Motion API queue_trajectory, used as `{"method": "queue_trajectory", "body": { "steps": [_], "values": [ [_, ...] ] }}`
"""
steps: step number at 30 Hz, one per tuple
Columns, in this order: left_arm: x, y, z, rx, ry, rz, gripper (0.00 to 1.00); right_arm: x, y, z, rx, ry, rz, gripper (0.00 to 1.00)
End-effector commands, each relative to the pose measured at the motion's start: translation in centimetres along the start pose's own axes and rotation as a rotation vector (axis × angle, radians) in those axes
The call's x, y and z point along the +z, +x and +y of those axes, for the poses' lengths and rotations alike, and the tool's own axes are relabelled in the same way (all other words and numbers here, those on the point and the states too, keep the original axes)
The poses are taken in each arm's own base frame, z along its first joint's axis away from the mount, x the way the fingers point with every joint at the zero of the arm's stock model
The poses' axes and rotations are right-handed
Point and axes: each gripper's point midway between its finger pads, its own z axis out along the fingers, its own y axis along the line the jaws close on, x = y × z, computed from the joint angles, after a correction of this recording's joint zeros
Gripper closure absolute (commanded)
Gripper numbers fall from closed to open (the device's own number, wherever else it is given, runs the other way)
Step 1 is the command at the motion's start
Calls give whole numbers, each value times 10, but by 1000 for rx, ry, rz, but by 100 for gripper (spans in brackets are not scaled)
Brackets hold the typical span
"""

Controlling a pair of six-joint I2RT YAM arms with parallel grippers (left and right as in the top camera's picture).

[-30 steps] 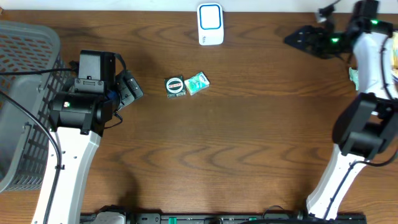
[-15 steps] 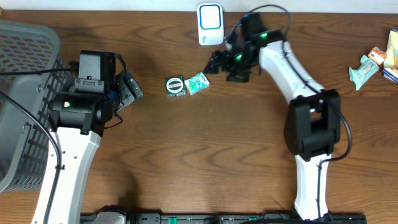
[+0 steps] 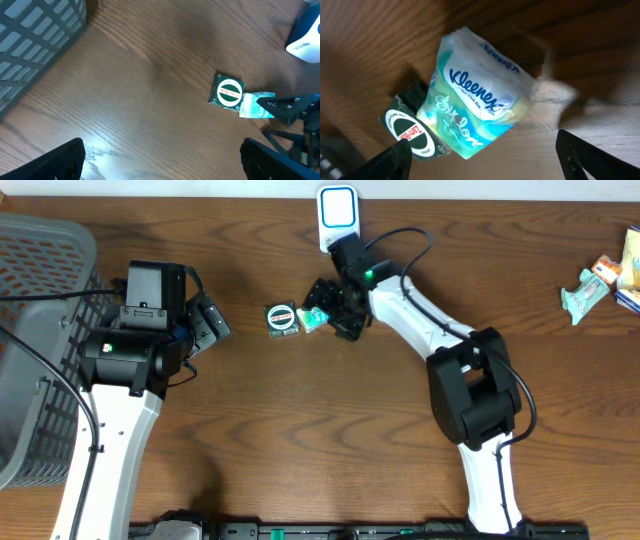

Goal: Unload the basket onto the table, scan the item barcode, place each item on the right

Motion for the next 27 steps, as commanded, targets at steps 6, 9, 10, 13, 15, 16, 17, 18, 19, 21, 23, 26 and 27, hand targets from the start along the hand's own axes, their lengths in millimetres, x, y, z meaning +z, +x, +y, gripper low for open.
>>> {"method": "queue_trajectory", "body": {
  "steps": [6,9,10,13,15,16,17,18,19,21,23,26,27],
  "values": [
    [-4,-5,0,4,0,-14,2,12,-16,-22,96,57,-122,60],
    [-4,-5,1,4,0,-14,2,12,-16,-22,92,57,-122,74],
    [-4,-5,1,4,0,-14,2,12,-16,-22,81,58,-121,78],
    [-4,-5,1,4,0,-14,2,12,-14,-22,13,60,-108,94],
    [-4,-5,1,4,0,-14,2,11,-13,-22,-33,52,-86,99],
    [-4,-5,0,4,0,-14,2,10,-12,-20,-85,35,-62,99],
    [-4,-5,1,4,0,-14,2,7,-13,-19,-123,23,-51,99],
    [-4,-5,1,4,0,-14,2,3,-15,-18,-182,9,-44,99],
    [-4,-5,1,4,0,-14,2,-1,-18,-17,-230,0,-43,99],
    [-4,-5,1,4,0,-14,2,-23,-30,-12,-394,-64,-38,99],
    [-4,-5,1,4,0,-14,2,-45,-36,-4,-523,-150,-25,99],
    [-4,-5,1,4,0,-14,2,-87,-47,7,-671,-292,-39,99],
    [-4,-5,1,4,0,-14,2,-104,-51,10,-732,-349,-52,99]
  ]
}}
